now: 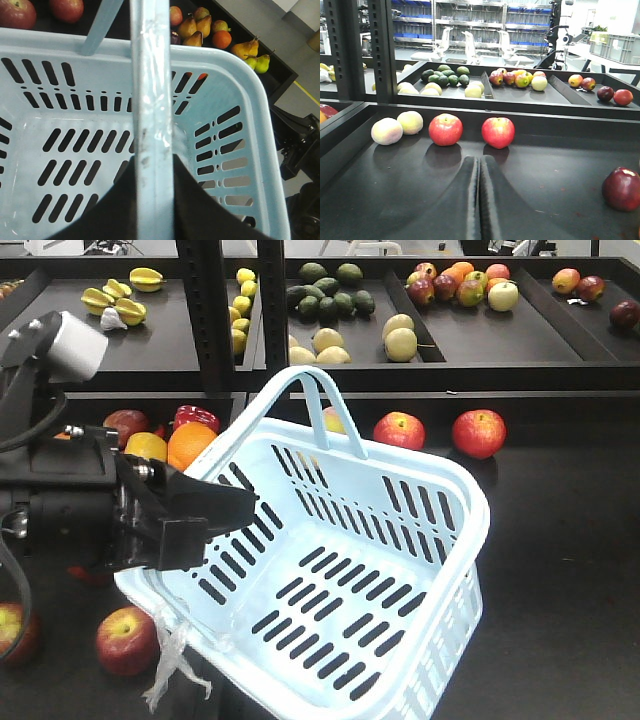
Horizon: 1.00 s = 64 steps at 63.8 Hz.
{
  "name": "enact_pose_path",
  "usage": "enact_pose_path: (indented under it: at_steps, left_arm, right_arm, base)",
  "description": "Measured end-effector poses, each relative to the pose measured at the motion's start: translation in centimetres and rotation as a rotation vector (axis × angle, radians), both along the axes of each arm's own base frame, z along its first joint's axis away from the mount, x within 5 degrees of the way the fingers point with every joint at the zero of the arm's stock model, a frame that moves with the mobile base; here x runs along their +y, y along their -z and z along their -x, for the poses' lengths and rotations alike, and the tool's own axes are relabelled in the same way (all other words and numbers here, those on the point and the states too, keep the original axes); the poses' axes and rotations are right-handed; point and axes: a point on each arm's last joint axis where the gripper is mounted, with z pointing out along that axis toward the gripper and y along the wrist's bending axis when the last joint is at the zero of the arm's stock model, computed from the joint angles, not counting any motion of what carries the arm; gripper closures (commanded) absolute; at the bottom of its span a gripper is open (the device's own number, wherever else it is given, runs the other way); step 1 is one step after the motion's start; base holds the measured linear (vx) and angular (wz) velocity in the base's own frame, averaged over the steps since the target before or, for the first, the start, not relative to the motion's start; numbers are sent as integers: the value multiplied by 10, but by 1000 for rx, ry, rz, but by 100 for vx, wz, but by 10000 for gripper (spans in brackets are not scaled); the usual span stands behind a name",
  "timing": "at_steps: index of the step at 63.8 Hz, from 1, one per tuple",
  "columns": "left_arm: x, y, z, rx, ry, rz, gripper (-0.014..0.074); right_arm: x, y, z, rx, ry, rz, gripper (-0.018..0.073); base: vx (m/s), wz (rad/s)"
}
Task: Pick three apples into basket with both arms
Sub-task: 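Hold the lifted basket steady in the left gripper, then drive the base away from the table carrying the basket in the left gripper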
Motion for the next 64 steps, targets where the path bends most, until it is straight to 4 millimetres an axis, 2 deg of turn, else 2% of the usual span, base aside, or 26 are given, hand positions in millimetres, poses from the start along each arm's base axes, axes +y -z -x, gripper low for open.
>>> enact_pose_path:
  at_steps: [31, 64]
  left_arm:
    - [0, 0, 0, -1, 0, 0, 603]
    - [0, 0, 0, -1, 0, 0, 603]
  right_arm:
    - [0, 0, 0, 0, 0, 0, 561]
    - [0, 0, 0, 0, 0, 0, 561]
  base:
    - [-7, 17]
    - [-13, 49]
